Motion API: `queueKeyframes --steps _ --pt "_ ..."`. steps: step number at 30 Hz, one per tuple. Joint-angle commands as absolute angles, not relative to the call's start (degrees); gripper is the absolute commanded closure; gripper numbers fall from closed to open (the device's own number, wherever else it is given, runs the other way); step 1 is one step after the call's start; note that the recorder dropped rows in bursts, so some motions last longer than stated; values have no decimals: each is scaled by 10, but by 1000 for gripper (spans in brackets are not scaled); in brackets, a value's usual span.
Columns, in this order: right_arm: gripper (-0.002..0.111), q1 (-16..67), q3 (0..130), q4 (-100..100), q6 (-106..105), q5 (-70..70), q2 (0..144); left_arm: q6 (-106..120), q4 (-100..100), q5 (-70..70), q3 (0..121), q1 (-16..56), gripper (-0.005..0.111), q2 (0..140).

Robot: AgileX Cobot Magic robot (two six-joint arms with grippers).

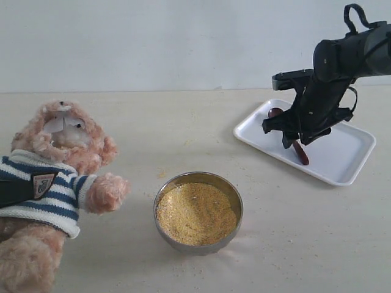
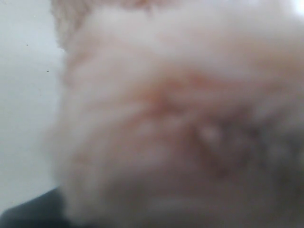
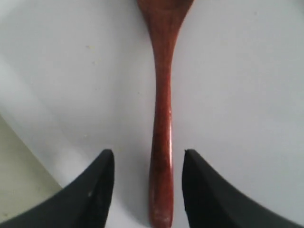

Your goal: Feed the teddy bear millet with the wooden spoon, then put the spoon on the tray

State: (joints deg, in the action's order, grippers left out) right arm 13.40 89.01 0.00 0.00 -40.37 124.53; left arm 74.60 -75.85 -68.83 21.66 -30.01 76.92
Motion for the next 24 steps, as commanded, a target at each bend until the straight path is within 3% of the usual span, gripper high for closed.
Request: queueKeyframes --steps 1,5,12,24 --pt "62 131 887 0 -8 -393 1196 750 -769 -700 213 -301 102 763" --pt "66 131 843 0 -5 -345 1140 750 -769 -700 213 -301 102 763" --pt "107 131 693 0 0 -249 1023 750 -769 -700 213 -301 102 763" --pt "108 131 373 39 17 -78 718 750 -769 -700 213 -301 102 763"
